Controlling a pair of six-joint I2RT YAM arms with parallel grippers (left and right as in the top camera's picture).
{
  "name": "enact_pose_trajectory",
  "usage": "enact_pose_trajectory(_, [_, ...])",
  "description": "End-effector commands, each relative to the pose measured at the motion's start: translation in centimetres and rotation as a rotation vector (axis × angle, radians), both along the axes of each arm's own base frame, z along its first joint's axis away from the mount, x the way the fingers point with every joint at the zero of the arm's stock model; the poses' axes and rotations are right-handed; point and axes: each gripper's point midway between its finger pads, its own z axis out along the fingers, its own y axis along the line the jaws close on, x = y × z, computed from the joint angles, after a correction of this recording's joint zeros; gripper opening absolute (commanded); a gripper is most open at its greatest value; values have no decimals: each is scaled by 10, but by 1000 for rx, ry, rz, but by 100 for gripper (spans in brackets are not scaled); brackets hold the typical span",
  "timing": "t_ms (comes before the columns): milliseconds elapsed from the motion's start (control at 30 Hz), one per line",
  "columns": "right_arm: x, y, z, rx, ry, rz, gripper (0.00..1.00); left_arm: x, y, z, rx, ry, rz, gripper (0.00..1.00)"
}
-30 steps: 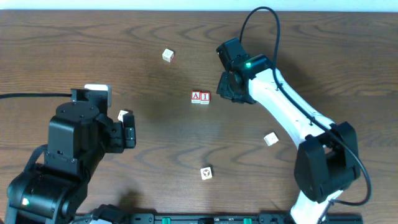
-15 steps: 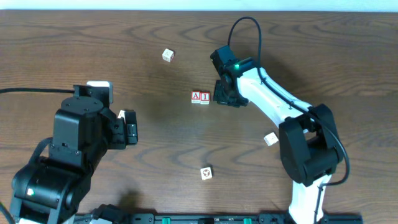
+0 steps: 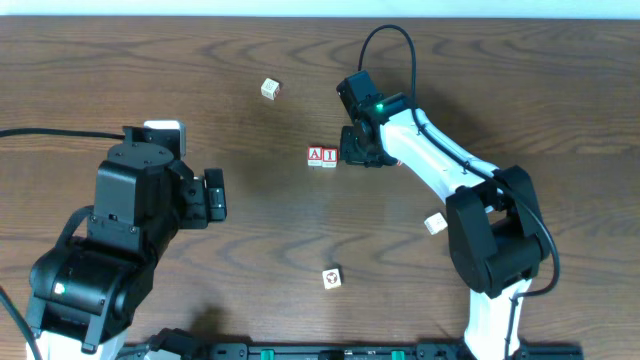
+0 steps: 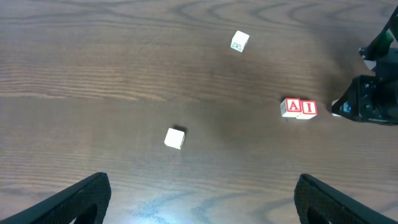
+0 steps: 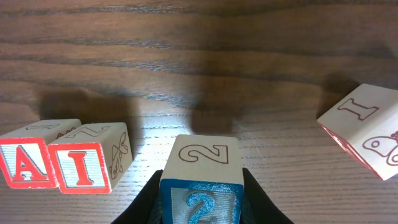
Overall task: Spell out Ai2
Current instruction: 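Lower the blue 2 block right of the I block and release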
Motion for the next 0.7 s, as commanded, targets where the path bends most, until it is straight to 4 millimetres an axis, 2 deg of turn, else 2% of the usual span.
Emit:
enact_pose_trajectory(0, [2,-2,-7,-9,9,24,16,2,0,6,-20,-16,15,95])
enact_pose_trajectory(167, [5,-1,-22,-13,17,28,15,4,-1,7,-23,-26,15,95])
enact_pose_trajectory(533, [4,4,-22,0,19,30,17,4,-1,7,-23,-27,15,95])
enact_pose_trajectory(667, [5,4,-22,1,15,30,28,4,-1,7,-23,-27,15,95])
